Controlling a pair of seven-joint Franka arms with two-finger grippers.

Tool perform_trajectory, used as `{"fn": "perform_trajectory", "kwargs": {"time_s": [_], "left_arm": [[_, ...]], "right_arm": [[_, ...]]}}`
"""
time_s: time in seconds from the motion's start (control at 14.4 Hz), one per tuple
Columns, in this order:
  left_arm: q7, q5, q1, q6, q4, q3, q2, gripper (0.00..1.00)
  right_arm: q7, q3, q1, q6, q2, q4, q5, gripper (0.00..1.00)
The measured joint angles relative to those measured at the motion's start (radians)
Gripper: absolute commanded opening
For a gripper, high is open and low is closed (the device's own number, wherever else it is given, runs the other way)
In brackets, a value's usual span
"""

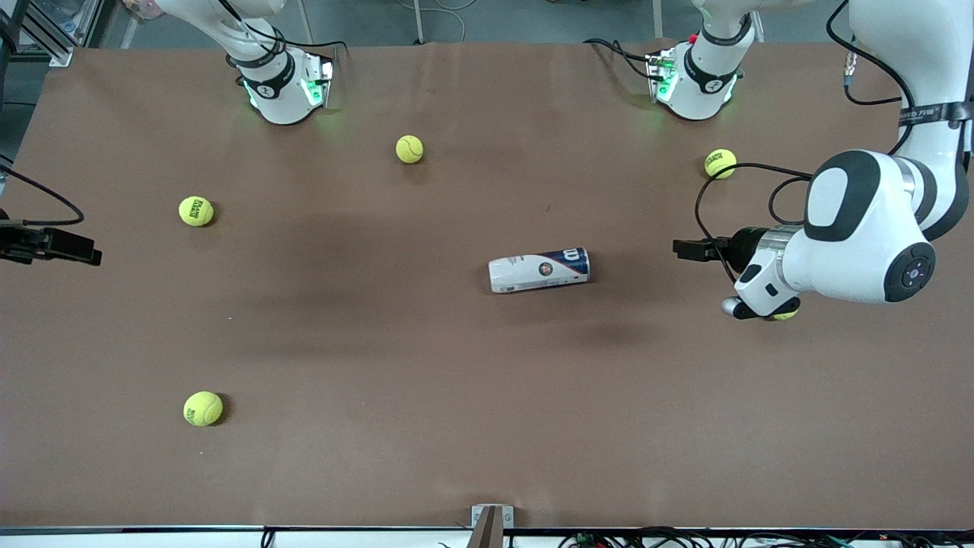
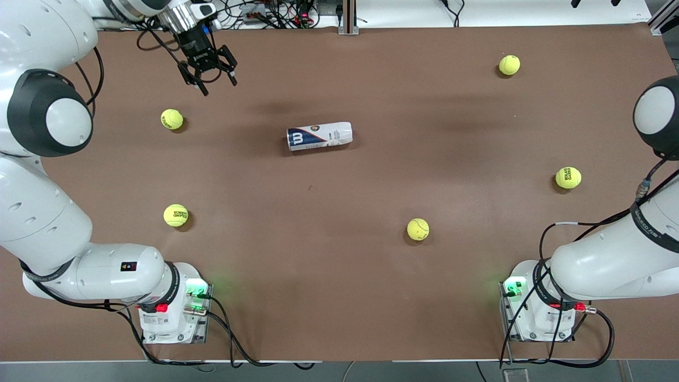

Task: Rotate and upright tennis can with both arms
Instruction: 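Reach the left gripper to the can's base and grasp it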

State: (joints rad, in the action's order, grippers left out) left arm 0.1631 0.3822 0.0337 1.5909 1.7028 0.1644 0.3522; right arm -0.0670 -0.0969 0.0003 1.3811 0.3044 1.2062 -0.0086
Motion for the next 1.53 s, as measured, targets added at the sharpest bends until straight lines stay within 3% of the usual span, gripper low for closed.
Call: {"fn": "perform_trajectory", "kwargs": {"time_s": [0.35, 0.77, 1.04, 1.32, 1.39, 1.46, 1.53], "left_arm": [[-0.195, 0.352, 0.033, 0.155, 0.213, 0.000, -0.003, 1.00], [-0.612, 0.817, 0.030, 0.375, 0.492, 0.003, 0.018, 1.00], [-0.831, 1.038, 0.004, 0.422, 0.528, 0.005, 0.103, 1.00], [-0.973, 1.244, -0.092, 0.481, 0.515, 0.007, 0.187, 1.00], [-0.979, 1.271, -0.115, 0.493, 0.503, 0.008, 0.196, 0.95], [-0.979, 1.287, -0.131, 0.499, 0.490, 0.009, 0.203, 0.85], [-0.979, 1.299, -0.143, 0.503, 0.476, 0.009, 0.208, 0.64]], "right_arm": [[-0.002, 0.000, 0.000, 0.006, -0.120, 0.122, 0.000, 1.00], [-0.003, 0.003, 0.000, 0.049, -0.270, 0.293, 0.000, 1.00], [-0.003, 0.023, 0.000, 0.055, -0.334, 0.350, 0.000, 1.00], [-0.003, 0.023, -0.001, 0.056, -0.368, 0.366, 0.000, 1.00], [-0.003, 0.023, -0.001, 0.059, -0.370, 0.369, 0.000, 1.00], [-0.003, 0.023, -0.001, 0.065, -0.371, 0.372, 0.000, 1.00], [-0.003, 0.023, -0.001, 0.071, -0.371, 0.375, 0.000, 1.00]]}}
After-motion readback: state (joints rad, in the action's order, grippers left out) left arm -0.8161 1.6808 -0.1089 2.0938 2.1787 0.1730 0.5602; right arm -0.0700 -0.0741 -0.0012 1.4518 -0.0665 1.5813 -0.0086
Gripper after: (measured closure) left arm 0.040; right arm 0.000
